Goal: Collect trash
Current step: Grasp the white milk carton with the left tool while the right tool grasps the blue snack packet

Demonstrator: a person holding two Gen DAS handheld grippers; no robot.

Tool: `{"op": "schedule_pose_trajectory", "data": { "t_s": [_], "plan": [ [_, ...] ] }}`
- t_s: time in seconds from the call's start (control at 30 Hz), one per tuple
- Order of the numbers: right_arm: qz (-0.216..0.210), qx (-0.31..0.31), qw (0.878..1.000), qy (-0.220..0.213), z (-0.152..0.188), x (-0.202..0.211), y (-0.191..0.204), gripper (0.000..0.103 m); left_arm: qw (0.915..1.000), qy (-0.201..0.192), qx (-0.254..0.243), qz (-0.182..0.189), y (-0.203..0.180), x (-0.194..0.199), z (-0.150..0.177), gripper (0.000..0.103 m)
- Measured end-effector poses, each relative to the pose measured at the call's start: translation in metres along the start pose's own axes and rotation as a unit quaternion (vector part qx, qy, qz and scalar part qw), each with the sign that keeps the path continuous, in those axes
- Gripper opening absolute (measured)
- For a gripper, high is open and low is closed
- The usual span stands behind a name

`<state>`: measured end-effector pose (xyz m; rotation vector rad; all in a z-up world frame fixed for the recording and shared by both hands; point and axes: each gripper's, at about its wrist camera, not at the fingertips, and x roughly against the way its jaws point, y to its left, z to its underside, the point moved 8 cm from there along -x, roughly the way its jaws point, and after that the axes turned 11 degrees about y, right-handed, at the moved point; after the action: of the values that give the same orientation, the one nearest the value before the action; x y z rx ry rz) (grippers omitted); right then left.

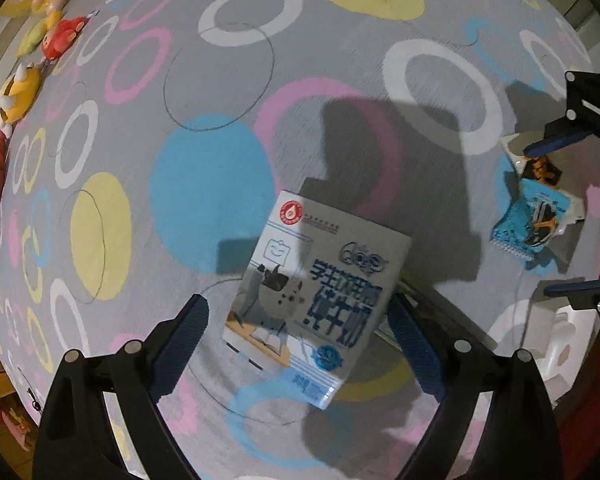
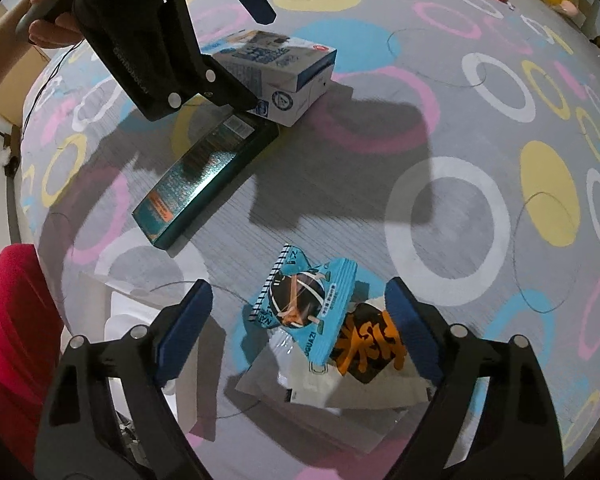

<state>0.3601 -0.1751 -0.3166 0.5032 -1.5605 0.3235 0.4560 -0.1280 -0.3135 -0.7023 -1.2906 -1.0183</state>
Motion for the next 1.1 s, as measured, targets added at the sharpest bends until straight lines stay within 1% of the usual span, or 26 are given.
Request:
{"op": "schedule_pose_trajectory", "data": {
  "t_s": [0.17,0.27,0.33,0.4,0.43,0.47,0.5,0.57,0.67,0.7,0.73,0.77,0.83,0.93,1.03,1.1],
  "plan": [
    [-0.006,-0.004,1.000,0.003,-0.002,-0.007,-0.003,0.086,0.9999,0.005,0.005,0.013,0.008,-0.009,-0.007,0.090],
    [-0.006,-0.004,1.000,0.006,-0.001,-0.012,-0.004,0.086,0.9999,0.011,0.002,0.012,0.007,-0.013,-0.012,0.093],
    [-0.007,-0.004,1.000,0.008,-0.003,-0.015,-0.004,0.085,0.9998,0.008,0.001,0.017,0.008,-0.013,-0.016,0.093],
    [-0.008,-0.006,1.000,0.010,-0.003,-0.017,-0.006,0.072,0.9997,0.005,0.006,0.024,0.010,-0.013,-0.020,0.093],
    [-0.007,-0.009,1.000,0.009,-0.004,-0.017,-0.007,0.071,0.9996,0.005,0.009,0.027,0.011,-0.014,-0.021,0.093],
    [-0.007,-0.010,1.000,0.008,-0.005,-0.017,-0.008,0.067,0.9995,0.006,0.013,0.030,0.012,-0.015,-0.023,0.093],
    [-0.009,-0.010,1.000,0.009,-0.005,-0.018,-0.007,0.060,0.9994,0.005,0.016,0.031,0.013,-0.016,-0.023,0.093],
    [-0.010,-0.012,1.000,0.012,-0.004,-0.020,-0.008,0.051,0.9991,0.004,0.028,0.032,0.017,-0.018,-0.025,0.093],
    [-0.011,-0.014,1.000,0.012,-0.003,-0.018,-0.008,0.034,0.9981,0.019,0.052,0.029,0.024,-0.027,-0.028,0.075],
    [-0.009,-0.016,1.000,0.010,-0.003,-0.017,-0.008,0.034,0.9973,0.024,0.063,0.031,0.027,-0.030,-0.028,0.074],
    [-0.009,-0.019,1.000,0.008,-0.003,-0.016,-0.009,0.034,0.9963,0.021,0.074,0.040,0.029,-0.029,-0.029,0.072],
    [-0.009,-0.021,1.000,0.006,-0.003,-0.015,-0.010,0.033,0.9961,0.017,0.077,0.040,0.029,-0.028,-0.029,0.069],
    [-0.005,-0.026,1.000,-0.002,-0.002,-0.011,-0.012,0.033,0.9958,0.007,0.086,0.030,0.032,-0.023,-0.027,0.067],
    [-0.001,-0.039,0.999,-0.017,-0.004,-0.003,-0.016,0.033,0.9933,0.009,0.113,0.025,0.038,-0.023,-0.028,0.066],
    [-0.002,-0.054,0.998,-0.036,-0.007,0.010,-0.021,0.032,0.9899,0.008,0.141,0.014,0.046,-0.019,-0.027,0.066],
    [-0.001,-0.067,0.996,-0.051,-0.009,0.019,-0.027,0.032,0.9859,0.008,0.167,0.007,0.054,-0.015,-0.024,0.066]
  ]
}}
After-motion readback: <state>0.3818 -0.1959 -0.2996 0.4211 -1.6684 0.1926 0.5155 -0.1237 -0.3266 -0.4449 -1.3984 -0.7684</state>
